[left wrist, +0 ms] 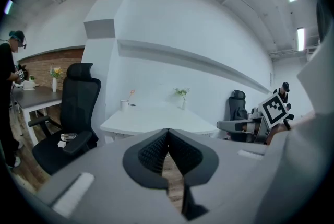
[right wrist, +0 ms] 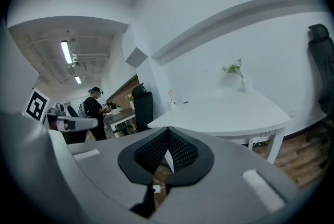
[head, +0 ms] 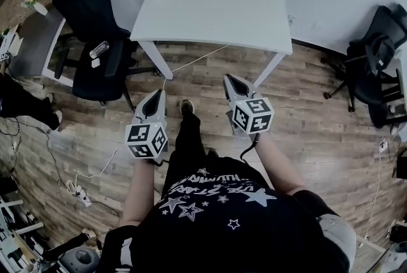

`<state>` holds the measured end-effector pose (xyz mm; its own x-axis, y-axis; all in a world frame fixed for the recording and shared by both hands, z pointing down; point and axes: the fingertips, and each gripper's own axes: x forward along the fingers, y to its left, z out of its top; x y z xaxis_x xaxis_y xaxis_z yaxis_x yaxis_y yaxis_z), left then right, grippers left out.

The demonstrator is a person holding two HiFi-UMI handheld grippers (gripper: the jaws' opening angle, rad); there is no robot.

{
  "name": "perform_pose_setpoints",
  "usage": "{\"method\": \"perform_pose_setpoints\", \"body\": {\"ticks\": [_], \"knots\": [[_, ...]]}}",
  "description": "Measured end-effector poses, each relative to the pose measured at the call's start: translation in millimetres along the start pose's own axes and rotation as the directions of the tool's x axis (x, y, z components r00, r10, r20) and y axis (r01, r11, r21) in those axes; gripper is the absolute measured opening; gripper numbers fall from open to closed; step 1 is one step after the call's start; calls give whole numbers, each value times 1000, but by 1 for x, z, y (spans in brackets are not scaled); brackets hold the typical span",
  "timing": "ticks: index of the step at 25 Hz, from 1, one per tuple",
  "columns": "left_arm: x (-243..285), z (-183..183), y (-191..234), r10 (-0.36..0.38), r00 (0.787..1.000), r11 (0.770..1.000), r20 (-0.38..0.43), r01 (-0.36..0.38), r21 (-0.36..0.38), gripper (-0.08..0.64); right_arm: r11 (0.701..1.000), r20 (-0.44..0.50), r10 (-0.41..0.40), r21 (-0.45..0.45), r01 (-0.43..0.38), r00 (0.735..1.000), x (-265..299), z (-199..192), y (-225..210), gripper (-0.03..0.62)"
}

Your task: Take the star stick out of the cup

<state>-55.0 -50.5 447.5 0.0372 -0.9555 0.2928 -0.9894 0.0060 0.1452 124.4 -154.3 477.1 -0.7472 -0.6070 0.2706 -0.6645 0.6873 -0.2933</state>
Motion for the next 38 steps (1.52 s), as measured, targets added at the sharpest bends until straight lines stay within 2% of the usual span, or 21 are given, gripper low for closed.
{"method": "perform_pose_setpoints", "body": {"ticks": [8, 15, 17, 19, 22, 28, 34, 38], "knots": [[76, 24, 52, 9, 999, 1000, 40, -8, -22, 3, 999, -16, 8, -34, -8, 1000, 86, 22, -22, 15], [166, 63, 130, 20, 998, 1000, 54, -19, -21, 3, 997, 16, 53, -59, -52, 998, 216, 77, -29, 15], [194, 70, 155, 23, 999, 999, 40, -22, -30, 3, 997, 20, 44, -61, -42, 999, 257, 90, -33, 15], [219, 76, 180, 29, 999, 999, 19, -28, -45, 3, 998, 9, 32, -49, -31, 999, 297, 100, -36, 15], [249, 87, 214, 34, 999, 998, -1, -34, -55, 3, 997, -27, 55, -49, -56, 998, 351, 108, -30, 15], [291, 99, 273, 49, 999, 995, -20, -50, -85, 3, 993, -50, 82, -77, -86, 995, 442, 121, -15, 21], [322, 98, 312, 50, 998, 993, -45, -55, -107, 3, 990, -70, 96, -95, -102, 993, 506, 125, -1, 91], [336, 98, 328, 50, 997, 992, -52, -55, -114, 3, 988, -75, 90, -115, -99, 993, 539, 124, 4, 104]]}}
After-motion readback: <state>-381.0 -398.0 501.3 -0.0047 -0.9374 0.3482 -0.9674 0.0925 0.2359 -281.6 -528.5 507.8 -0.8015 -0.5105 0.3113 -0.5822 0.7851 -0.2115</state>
